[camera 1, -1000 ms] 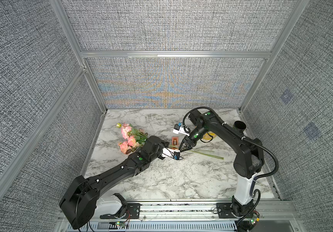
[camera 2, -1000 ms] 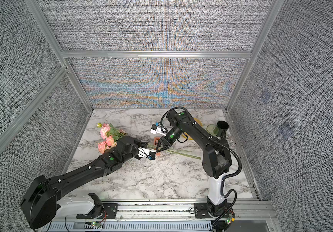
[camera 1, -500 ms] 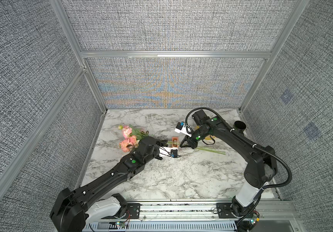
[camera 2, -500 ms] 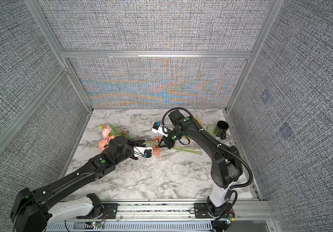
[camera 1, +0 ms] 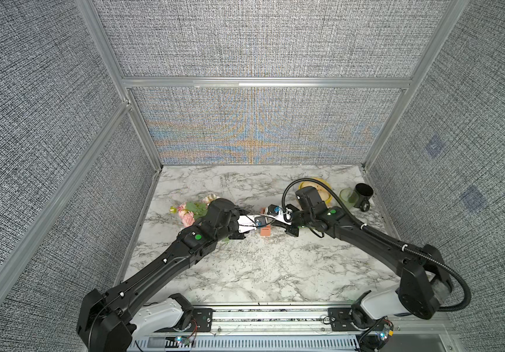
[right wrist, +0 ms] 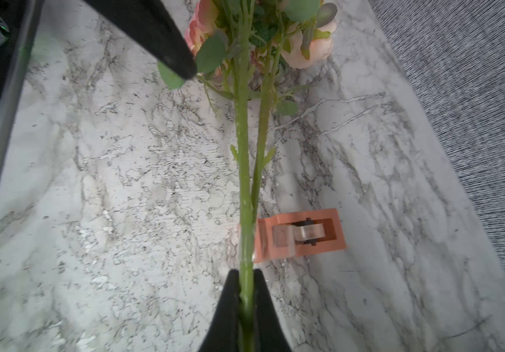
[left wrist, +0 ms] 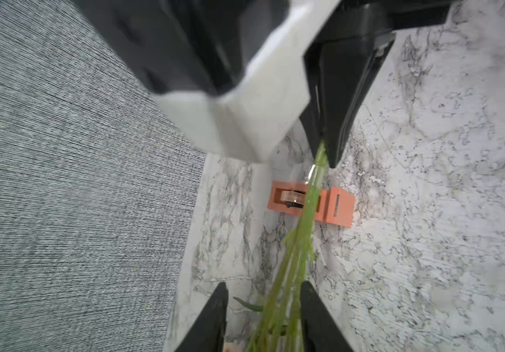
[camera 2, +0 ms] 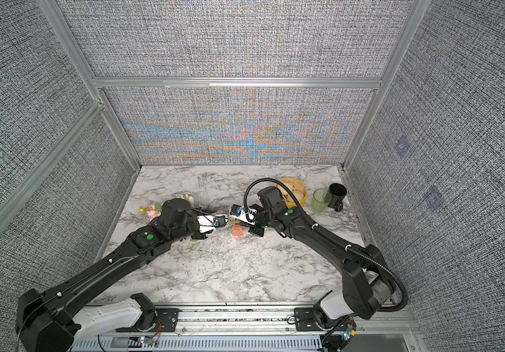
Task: Wrap bouquets with tape
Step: Wrap the tape around the bouquet.
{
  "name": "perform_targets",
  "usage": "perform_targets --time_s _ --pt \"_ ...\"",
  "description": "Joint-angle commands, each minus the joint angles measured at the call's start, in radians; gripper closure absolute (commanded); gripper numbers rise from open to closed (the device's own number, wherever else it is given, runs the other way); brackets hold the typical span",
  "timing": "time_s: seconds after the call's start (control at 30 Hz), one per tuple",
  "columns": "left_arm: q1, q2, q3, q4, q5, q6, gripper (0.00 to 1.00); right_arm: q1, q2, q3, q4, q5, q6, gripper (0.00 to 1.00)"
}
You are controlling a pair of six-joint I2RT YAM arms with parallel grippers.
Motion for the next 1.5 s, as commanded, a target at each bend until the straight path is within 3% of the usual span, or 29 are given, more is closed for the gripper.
perform_targets --time_s 0.0,0.2,0.37,0.53,0.77,0.9,1.1,1.3,1.4,1.47 --pt "0.012 0.057 0.033 -0.094 0.088 -0.038 0.59 0.025 -0.026 -0.095 0.314 0.075 -0.091 1.0" --pt "0.059 0.163 0.104 -0.12 0.175 -0.05 0.55 0.049 -0.029 -0.255 0.618 0.128 -0.172 1.0" --pt "0.073 0.256 0.173 -0.189 0.182 -0.039 0.53 0.071 -0.031 -0.334 0.795 0.163 -0.239 1.0" --pt "0.082 0.303 0.197 -0.22 0.197 -0.04 0.53 0.075 -0.049 -0.384 0.905 0.172 -0.254 1.0" --pt "0.087 0.36 0.24 -0.248 0.164 -0.01 0.53 0.085 -0.066 -0.402 0.906 0.172 -0.323 1.0" --pt "0.09 0.39 0.268 -0.293 0.171 -0.009 0.63 0.097 -0.068 -0.425 0.943 0.199 -0.373 1.0" --pt "0.091 0.406 0.3 -0.337 0.188 -0.026 0.9 0.112 -0.052 -0.458 1.033 0.252 -0.447 1.0" --pt "0.095 0.426 0.35 -0.394 0.184 -0.047 1.0 0.113 -0.058 -0.463 1.042 0.274 -0.47 1.0" --pt "0.094 0.427 0.367 -0.401 0.166 -0.052 1.0 0.115 -0.094 -0.443 0.928 0.272 -0.426 1.0" --pt "0.094 0.415 0.362 -0.385 0.165 -0.018 1.0 0.115 -0.163 -0.379 0.645 0.239 -0.353 0.89"
